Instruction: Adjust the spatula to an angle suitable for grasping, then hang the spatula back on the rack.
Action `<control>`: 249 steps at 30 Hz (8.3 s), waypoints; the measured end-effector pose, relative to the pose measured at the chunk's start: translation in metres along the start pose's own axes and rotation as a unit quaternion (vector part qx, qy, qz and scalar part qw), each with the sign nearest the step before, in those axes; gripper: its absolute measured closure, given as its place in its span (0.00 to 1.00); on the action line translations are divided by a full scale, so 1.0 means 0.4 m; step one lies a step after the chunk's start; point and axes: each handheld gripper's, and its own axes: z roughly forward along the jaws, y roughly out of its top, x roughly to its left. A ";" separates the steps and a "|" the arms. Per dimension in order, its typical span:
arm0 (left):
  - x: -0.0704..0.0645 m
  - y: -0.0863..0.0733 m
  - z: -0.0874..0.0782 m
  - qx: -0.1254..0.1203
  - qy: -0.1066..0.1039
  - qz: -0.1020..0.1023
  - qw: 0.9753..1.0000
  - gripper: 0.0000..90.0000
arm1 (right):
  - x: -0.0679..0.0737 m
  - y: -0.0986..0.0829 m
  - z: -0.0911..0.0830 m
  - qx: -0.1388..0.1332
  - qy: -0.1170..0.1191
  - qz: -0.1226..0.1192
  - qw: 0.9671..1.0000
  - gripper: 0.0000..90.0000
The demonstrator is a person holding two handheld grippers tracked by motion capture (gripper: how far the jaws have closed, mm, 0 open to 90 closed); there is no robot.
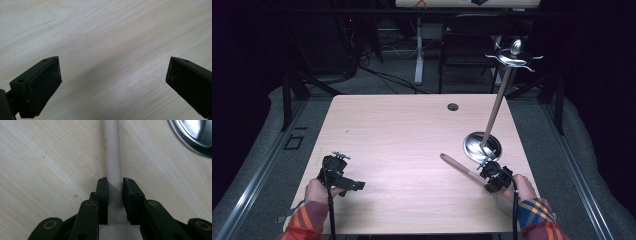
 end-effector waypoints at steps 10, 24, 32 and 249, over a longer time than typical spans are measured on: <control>0.010 0.007 0.009 0.001 -0.013 0.006 1.000 0.00 | -0.008 0.022 -0.007 0.016 0.010 0.003 1.000 0.63; 0.013 0.024 0.030 0.019 -0.010 0.018 1.000 0.00 | 0.009 0.138 0.018 -0.004 -0.004 -0.022 1.000 0.77; 0.021 0.026 0.032 0.021 -0.012 0.016 1.000 0.00 | 0.007 0.167 0.031 0.039 -0.003 -0.058 0.998 0.85; 0.037 0.009 0.051 0.062 0.001 0.017 0.998 0.00 | -0.232 0.038 -0.434 -0.387 -0.111 0.181 0.897 0.85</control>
